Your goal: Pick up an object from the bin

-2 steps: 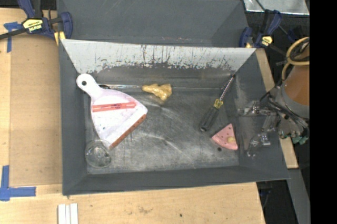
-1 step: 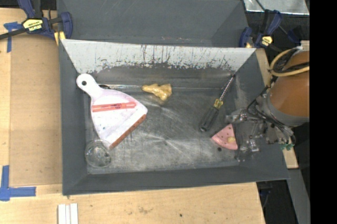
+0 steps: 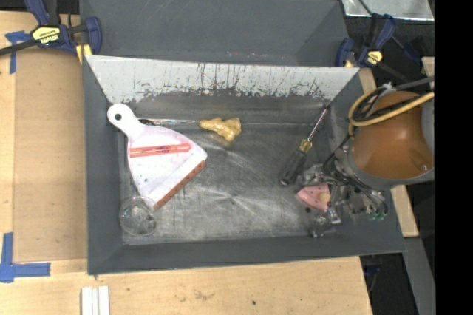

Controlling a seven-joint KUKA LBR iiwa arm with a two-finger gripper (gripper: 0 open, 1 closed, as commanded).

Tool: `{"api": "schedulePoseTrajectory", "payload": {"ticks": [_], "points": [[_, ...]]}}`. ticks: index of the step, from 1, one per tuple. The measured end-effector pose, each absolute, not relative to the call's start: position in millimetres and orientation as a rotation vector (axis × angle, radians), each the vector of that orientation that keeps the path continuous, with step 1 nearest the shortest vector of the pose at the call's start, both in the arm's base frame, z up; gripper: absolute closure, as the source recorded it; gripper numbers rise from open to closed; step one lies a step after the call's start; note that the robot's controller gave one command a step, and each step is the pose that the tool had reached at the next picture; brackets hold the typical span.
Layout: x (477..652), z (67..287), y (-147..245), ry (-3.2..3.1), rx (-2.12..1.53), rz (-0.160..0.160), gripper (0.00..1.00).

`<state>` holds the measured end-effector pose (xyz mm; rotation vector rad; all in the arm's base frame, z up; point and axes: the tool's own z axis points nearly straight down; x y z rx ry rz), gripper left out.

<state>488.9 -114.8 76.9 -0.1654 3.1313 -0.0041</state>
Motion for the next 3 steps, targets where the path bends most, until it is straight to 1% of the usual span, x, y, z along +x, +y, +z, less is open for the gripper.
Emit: {"api": "schedulePoseTrajectory", "payload": {"ticks": [1,2,3], "points": [[500.2,74.3,-132.5,3.124,-0.088,0.003,1.0],[500.2,74.3,-132.4,3.124,-0.088,0.003,1.0],[497.0,220.3,-135.8,3.136,0.021,-0.002,1.0]]}}
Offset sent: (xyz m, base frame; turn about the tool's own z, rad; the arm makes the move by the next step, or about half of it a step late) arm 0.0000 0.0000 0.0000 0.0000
